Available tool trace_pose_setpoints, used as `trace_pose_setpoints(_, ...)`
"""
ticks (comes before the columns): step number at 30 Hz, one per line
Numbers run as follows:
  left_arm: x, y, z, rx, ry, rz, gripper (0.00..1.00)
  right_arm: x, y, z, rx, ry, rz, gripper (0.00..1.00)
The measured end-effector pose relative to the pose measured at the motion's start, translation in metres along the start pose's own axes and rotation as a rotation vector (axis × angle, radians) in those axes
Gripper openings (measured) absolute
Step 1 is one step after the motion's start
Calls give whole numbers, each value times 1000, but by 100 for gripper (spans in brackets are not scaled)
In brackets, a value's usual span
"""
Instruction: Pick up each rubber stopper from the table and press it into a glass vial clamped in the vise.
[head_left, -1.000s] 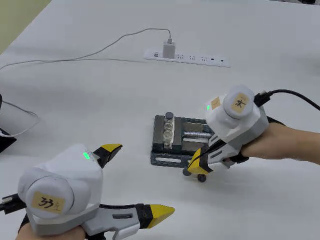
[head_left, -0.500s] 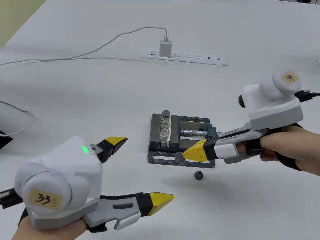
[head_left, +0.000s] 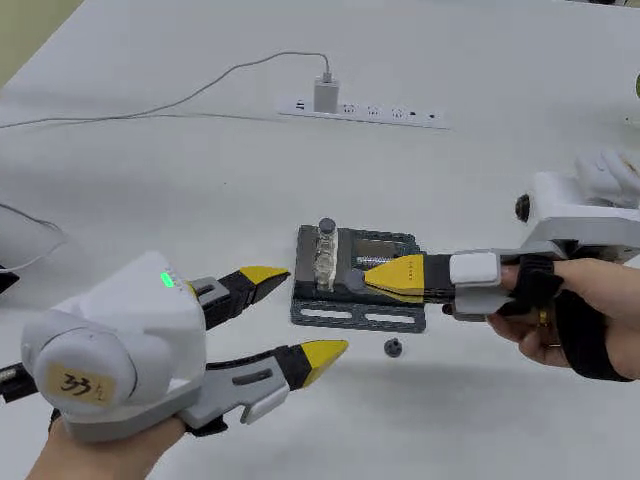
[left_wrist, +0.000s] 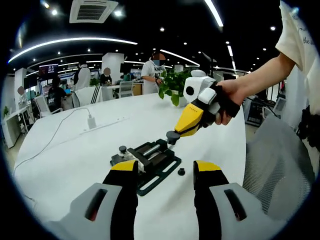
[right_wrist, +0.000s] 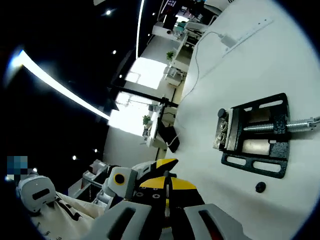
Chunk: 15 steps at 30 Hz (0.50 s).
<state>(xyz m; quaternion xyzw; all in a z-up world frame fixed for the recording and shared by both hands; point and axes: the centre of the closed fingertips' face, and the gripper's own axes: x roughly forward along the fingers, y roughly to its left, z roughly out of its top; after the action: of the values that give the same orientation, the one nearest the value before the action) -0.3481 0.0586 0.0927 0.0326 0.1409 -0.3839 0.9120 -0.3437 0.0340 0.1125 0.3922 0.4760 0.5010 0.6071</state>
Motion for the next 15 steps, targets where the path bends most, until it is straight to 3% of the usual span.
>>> trace_pose_setpoints(7,3,-8,12,3,-43,-36,25,0,-2,-7,190,-42,29,0)
trace_pose_setpoints(12,4,-12,15,-7,-57,-57,15,3,-1,-11,263,-63,45,0)
trace_pose_setpoints(15,4,-15,16,-13,-61,-67,12,4,-2,-14,269,-56,38,0)
